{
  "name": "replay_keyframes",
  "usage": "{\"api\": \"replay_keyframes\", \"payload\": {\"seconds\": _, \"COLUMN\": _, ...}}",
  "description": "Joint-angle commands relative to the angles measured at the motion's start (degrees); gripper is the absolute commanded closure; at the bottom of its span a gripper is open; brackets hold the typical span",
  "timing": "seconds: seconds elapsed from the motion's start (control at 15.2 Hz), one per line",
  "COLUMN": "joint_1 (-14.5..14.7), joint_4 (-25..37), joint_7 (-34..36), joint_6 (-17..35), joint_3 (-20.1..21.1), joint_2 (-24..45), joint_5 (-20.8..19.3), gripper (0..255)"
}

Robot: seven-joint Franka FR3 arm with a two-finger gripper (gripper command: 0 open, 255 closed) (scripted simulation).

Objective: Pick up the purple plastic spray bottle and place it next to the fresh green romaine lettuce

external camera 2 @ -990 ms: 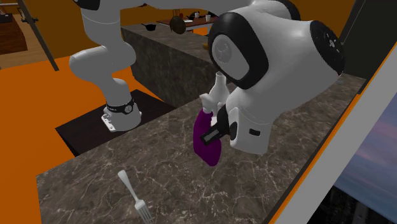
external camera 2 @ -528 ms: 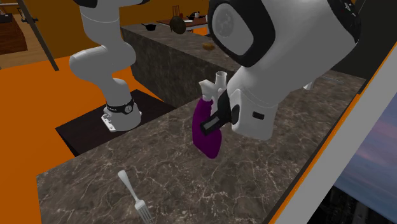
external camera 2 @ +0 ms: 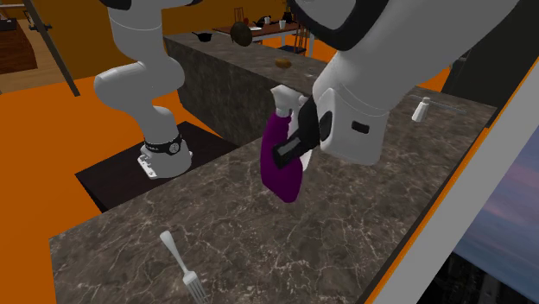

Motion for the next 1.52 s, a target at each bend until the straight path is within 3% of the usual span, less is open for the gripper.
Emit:
{"api": "replay_keyframes", "payload": {"seconds": 0.0, "joint_1": -0.02, "joint_4": 1.82, "joint_7": 0.16, "joint_6": -1.84, "joint_3": 0.02, "joint_2": 0.0, "joint_5": 0.04, "gripper": 255}}
{"api": "replay_keyframes", "payload": {"seconds": 0.59, "joint_1": -0.24, "joint_4": 9.38, "joint_7": 0.6, "joint_6": -8.52, "joint_3": 0.04, "joint_2": 0.86, "joint_5": 0.23, "gripper": 255}}
{"api": "replay_keyframes", "payload": {"seconds": 0.99, "joint_1": 4.23, "joint_4": 0.06, "joint_7": 7.61, "joint_6": -6.1, "joint_3": 2.28, "joint_2": -6.68, "joint_5": 2.8, "gripper": 255}}
{"api": "replay_keyframes", "payload": {"seconds": 1.45, "joint_1": 9.18, "joint_4": -6.07, "joint_7": 16.33, "joint_6": -4.44, "joint_3": 5.51, "joint_2": -12.49, "joint_5": 6.44, "gripper": 255}}
